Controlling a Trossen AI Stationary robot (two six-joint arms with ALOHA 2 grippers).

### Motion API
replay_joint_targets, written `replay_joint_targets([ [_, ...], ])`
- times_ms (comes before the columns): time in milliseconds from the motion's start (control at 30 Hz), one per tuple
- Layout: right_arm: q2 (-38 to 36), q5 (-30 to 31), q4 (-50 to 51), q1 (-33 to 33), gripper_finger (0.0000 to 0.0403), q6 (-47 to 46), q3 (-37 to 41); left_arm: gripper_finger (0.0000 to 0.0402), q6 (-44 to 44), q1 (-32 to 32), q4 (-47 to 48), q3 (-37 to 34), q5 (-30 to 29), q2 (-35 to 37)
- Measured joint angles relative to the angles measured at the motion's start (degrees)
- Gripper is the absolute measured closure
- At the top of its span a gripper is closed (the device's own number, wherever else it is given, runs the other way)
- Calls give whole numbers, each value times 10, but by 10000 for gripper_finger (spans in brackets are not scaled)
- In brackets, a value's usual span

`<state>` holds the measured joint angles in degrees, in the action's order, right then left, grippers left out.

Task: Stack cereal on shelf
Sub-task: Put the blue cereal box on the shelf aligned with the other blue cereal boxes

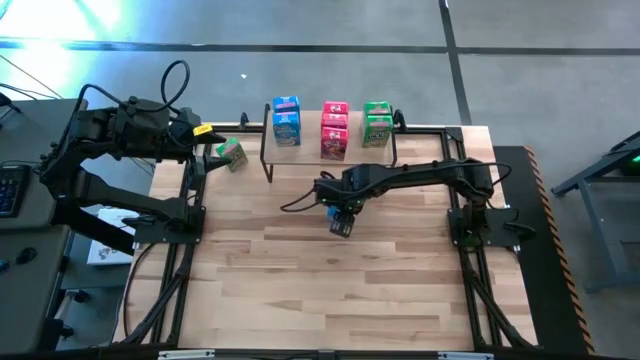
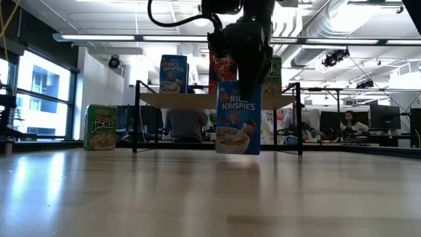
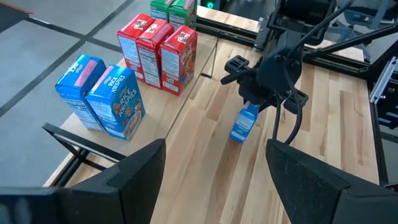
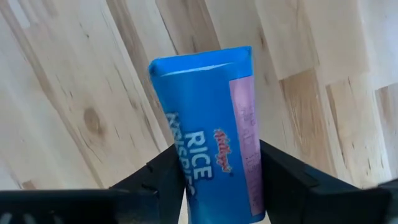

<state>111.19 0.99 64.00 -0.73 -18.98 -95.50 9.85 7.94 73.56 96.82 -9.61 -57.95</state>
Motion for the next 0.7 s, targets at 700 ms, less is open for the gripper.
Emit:
replay_joint_targets([
  [700, 14, -8, -20, 0, 208, -17, 0, 133, 0, 0, 0, 0, 0, 0],
])
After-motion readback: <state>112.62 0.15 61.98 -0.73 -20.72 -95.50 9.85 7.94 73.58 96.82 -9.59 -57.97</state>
